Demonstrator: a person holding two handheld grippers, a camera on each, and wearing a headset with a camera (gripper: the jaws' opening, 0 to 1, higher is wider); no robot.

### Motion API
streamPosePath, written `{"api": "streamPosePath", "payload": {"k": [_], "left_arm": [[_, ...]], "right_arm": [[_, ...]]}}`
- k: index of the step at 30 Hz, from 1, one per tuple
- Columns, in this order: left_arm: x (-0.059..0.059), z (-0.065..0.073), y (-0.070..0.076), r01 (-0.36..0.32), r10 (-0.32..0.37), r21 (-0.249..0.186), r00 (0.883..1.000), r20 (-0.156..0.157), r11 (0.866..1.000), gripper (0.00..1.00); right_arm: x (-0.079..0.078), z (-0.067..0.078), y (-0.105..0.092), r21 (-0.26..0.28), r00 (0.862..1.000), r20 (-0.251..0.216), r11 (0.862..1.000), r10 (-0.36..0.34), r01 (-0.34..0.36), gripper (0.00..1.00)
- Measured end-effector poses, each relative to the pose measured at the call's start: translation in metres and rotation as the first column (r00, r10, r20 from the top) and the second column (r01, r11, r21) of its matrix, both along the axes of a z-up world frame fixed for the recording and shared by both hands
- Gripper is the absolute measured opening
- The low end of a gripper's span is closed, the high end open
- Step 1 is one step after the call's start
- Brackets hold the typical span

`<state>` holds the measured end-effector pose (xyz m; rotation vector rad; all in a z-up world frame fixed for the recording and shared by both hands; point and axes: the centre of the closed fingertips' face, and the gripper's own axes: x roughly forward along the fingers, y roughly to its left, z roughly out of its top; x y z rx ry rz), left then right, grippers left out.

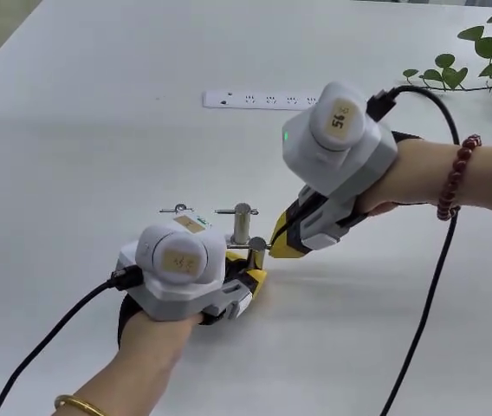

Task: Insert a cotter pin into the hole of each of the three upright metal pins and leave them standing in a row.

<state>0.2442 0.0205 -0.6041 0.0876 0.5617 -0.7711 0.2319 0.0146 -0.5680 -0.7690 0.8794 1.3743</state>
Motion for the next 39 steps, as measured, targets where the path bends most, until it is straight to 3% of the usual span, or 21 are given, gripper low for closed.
{"api": "streamPosePath", "payload": {"k": [7,16,19,27,39], "left_arm": [[-0.002,-0.001,0.003,0.005,-0.005,0.008,1.000,-0.010,1.000,0.16],[-0.010,0.010,0.011,0.031,-0.031,0.015,0.999,0.009,0.999,0.27],[-0.012,0.012,0.015,0.017,-0.017,0.004,1.000,-0.010,1.000,0.28],[-0.014,0.021,0.024,0.011,-0.011,0.011,1.000,0.007,1.000,0.33],[-0.019,0.024,0.034,-0.006,0.005,-0.015,1.000,-0.013,1.000,0.38]], "right_arm": [[-0.002,0.000,0.001,0.007,1.000,-0.002,1.000,-0.014,0.014,0.06],[-0.003,0.006,0.013,0.087,0.999,-0.011,0.995,-0.051,0.052,0.17],[-0.003,0.006,0.016,0.096,0.999,-0.015,0.994,-0.052,0.054,0.16],[-0.004,-0.002,0.023,0.100,0.999,-0.006,0.994,-0.040,0.040,0.16],[-0.003,-0.008,0.025,0.100,0.999,0.008,0.994,-0.037,0.036,0.10]]}}
